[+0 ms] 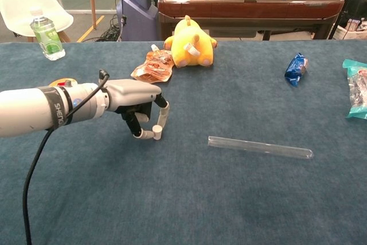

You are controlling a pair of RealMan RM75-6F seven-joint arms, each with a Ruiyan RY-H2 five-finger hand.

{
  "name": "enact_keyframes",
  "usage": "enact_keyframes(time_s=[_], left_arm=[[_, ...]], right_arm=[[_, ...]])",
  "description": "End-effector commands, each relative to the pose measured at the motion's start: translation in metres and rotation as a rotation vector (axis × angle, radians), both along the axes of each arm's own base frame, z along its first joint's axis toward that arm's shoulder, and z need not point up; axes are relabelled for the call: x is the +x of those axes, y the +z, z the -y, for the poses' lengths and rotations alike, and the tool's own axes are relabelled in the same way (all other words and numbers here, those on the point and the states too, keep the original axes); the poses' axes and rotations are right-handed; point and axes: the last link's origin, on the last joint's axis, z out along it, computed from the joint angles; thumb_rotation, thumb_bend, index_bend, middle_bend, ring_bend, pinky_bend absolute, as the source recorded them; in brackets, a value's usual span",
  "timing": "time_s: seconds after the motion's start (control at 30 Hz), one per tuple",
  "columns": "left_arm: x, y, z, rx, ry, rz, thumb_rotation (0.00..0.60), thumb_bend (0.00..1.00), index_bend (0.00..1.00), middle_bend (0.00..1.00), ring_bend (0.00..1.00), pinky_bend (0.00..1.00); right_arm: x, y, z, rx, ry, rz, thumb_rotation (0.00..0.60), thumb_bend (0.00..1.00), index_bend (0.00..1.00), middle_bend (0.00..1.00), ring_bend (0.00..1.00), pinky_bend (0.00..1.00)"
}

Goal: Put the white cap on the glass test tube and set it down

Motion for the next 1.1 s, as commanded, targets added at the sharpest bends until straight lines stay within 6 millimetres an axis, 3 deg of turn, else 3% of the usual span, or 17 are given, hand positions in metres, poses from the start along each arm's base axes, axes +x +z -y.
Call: enact_keyframes(time_s=[0.03,0.33,0.57,0.77,0.93,1.1], left_arm=[[0.0,0.005,-0.001,0.002,0.02,0.035,0.6,0.32,0.52,1.0,1.0,1.0],[-0.004,0.039,-0.007,-0.012,0.148,0.196,0.6,0.32,0.53,1.0,1.0,1.0],[-0.013,0.069,-0.007,-0.029,0.263,0.322,0.6,0.32,0.53,1.0,1.0,1.0],[-0.021,0.088,-0.001,-0.031,0.3,0.384,0.6,0.32,0.54,1.0,1.0,1.0],[-0.025,0.098,0.007,-0.03,0.294,0.396,0.6,0.32,0.54,1.0,1.0,1.0],[-0.026,0.107,0.014,-0.026,0.28,0.406,0.6,0.32,0.54,1.0,1.0,1.0]], right_arm=[[0.0,0.0,0.0,0.001,-0.001,-0.001,0.6,0.27,0.34,0.47,0.42,0.44],[0.012,-0.005,0.011,0.055,0.023,-0.013,0.6,0.27,0.34,0.47,0.43,0.45],[0.04,-0.024,0.036,0.18,0.059,-0.012,0.6,0.27,0.34,0.51,0.5,0.54],[0.076,-0.053,0.065,0.326,0.096,-0.009,0.6,0.27,0.37,0.65,0.67,0.7],[0.101,-0.083,0.086,0.42,0.138,0.0,0.6,0.27,0.42,0.8,0.88,0.86],[0.122,-0.117,0.108,0.516,0.152,0.004,0.6,0.27,0.46,0.88,0.99,0.95]])
